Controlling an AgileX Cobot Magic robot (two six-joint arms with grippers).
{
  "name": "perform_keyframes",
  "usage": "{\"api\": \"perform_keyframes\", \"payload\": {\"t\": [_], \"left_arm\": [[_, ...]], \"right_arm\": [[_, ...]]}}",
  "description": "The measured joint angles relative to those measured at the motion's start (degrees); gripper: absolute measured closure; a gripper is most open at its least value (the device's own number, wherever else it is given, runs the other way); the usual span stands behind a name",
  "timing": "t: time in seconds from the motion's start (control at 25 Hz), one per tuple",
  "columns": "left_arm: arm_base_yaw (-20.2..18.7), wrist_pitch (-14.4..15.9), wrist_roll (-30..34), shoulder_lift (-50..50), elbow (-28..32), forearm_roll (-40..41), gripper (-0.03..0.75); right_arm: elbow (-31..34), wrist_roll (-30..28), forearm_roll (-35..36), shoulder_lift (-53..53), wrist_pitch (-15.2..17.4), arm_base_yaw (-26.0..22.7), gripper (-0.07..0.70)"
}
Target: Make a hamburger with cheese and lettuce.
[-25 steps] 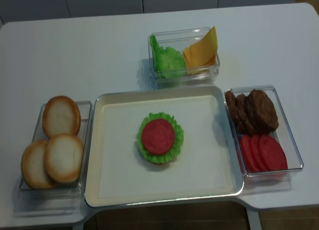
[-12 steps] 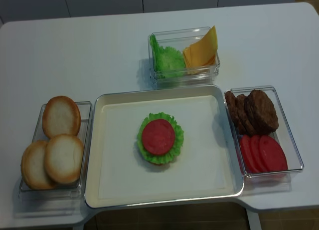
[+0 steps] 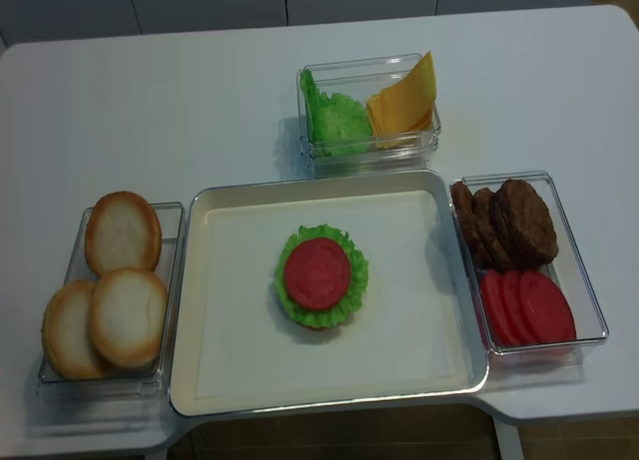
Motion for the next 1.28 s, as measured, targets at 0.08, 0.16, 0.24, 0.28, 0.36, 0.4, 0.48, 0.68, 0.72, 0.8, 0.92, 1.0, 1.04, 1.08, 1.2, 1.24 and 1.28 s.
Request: {"api": "perform_keyframes", "payload": {"t": [0.08, 0.16, 0.24, 0.28, 0.36, 0.4, 0.48, 0.68, 0.72, 0.8, 0.92, 1.0, 1.04, 1.08, 1.2, 1.24, 1.28], "left_arm": [[0.0, 0.0, 0.0, 0.0, 0.0, 0.0, 0.292], [0.0, 0.0, 0.0, 0.0, 0.0, 0.0, 0.292], [0.0, 0.0, 0.0, 0.0, 0.0, 0.0, 0.292], [0.0, 0.0, 0.0, 0.0, 0.0, 0.0, 0.292], [0.0, 0.0, 0.0, 0.0, 0.0, 0.0, 0.292], [0.0, 0.0, 0.0, 0.0, 0.0, 0.0, 0.292], [0.0, 0.0, 0.0, 0.0, 0.0, 0.0, 0.292], [0.0, 0.0, 0.0, 0.0, 0.0, 0.0, 0.292], [0.0, 0.0, 0.0, 0.0, 0.0, 0.0, 0.292], [0.0, 0.0, 0.0, 0.0, 0.0, 0.0, 0.292], [0.0, 0.0, 0.0, 0.0, 0.0, 0.0, 0.292], [0.0, 0.0, 0.0, 0.0, 0.0, 0.0, 0.292], [0.0, 0.0, 0.0, 0.0, 0.0, 0.0, 0.292], [0.0, 0.0, 0.0, 0.0, 0.0, 0.0, 0.292], [0.0, 0.0, 0.0, 0.0, 0.0, 0.0, 0.292], [0.0, 0.0, 0.0, 0.0, 0.0, 0.0, 0.292], [0.0, 0.0, 0.0, 0.0, 0.0, 0.0, 0.292]], "right_arm": [[0.0, 0.0, 0.0, 0.0, 0.0, -0.7, 0.204], [0.0, 0.0, 0.0, 0.0, 0.0, -0.7, 0.22], [0.0, -0.1, 0.0, 0.0, 0.0, -0.7, 0.233], [0.0, -0.1, 0.0, 0.0, 0.0, -0.7, 0.239], [0.0, -0.1, 0.0, 0.0, 0.0, -0.7, 0.251], [0.0, -0.1, 0.0, 0.0, 0.0, -0.7, 0.258], [0.0, -0.1, 0.0, 0.0, 0.0, -0.7, 0.266], [0.0, -1.7, 0.7, 0.0, 0.0, -0.7, 0.27], [0.0, -2.0, 1.0, 0.0, 0.0, -0.7, 0.27], [0.0, -2.9, 1.4, 0.0, 0.0, -0.7, 0.271], [0.0, -3.1, 1.6, 0.0, 0.0, -0.7, 0.271], [0.0, -3.1, 1.7, 0.0, 0.0, -0.7, 0.274], [0.0, -3.1, 1.7, 0.0, 0.0, -0.7, 0.279], [0.0, -3.1, 1.7, 0.0, 0.0, -0.7, 0.283], [0.0, -3.1, 1.7, 0.0, 0.0, -0.7, 0.307], [0.0, -3.1, 1.7, 0.0, 0.0, -0.7, 0.316], [0.0, -3.1, 1.7, 0.0, 0.0, -0.7, 0.326]]}}
